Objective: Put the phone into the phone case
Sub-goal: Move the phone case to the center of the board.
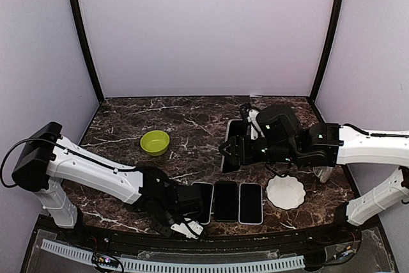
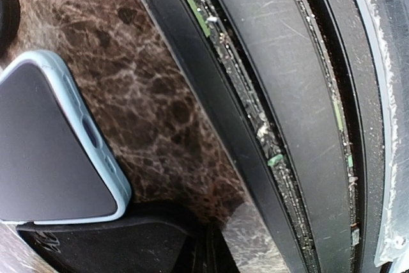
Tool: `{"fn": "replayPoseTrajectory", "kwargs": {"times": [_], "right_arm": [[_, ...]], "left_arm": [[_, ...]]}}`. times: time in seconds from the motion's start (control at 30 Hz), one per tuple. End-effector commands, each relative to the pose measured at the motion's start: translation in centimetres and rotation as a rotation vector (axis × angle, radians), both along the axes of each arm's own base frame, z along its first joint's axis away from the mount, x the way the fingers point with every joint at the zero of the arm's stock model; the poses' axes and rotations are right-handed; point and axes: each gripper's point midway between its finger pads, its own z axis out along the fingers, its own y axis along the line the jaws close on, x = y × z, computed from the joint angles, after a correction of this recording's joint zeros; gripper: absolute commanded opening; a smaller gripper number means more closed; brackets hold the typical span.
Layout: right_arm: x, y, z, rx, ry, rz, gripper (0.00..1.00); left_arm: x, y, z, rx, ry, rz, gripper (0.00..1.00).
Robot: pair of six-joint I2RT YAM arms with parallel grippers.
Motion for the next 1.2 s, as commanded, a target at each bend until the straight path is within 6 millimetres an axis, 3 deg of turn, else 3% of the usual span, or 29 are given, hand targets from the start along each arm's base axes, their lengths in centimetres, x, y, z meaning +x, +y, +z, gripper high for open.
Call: {"fn": "replayPoseTrajectory", "kwargs": {"times": [0.0,0.4,0.7,0.93,1.17], "right_arm": [[0.4,0.3,1.7,0.066,-0.02,-0.013,0.0],[0.3,-0.4,2.0,0.07,-0.022,-0.028,0.0],[0.3,-0.6,2.1,0.066,-0.022,-0.033,0.0],[1.0,-1.3,0.7,-0.027,0.011,-0.101,0.0],[1.8,-0.7,-0.1,-0.071,0.024,-0.147,0.0]], "left_arm": [[1.7,-7.9,0.9,-0.256,-0.092,-0.051,0.0],[1.2,-12.0,2.1,-0.344,-0.02,0.068,0.0],[1.6,-13.3,2.6,-0.386,-0.047,0.079,0.0],[2.7,-10.3,2.7,-0.353,-0.125,0.13,0.0],[3.2,-7.5,1.3,-0.304,-0.163,0.185,0.0]]}}
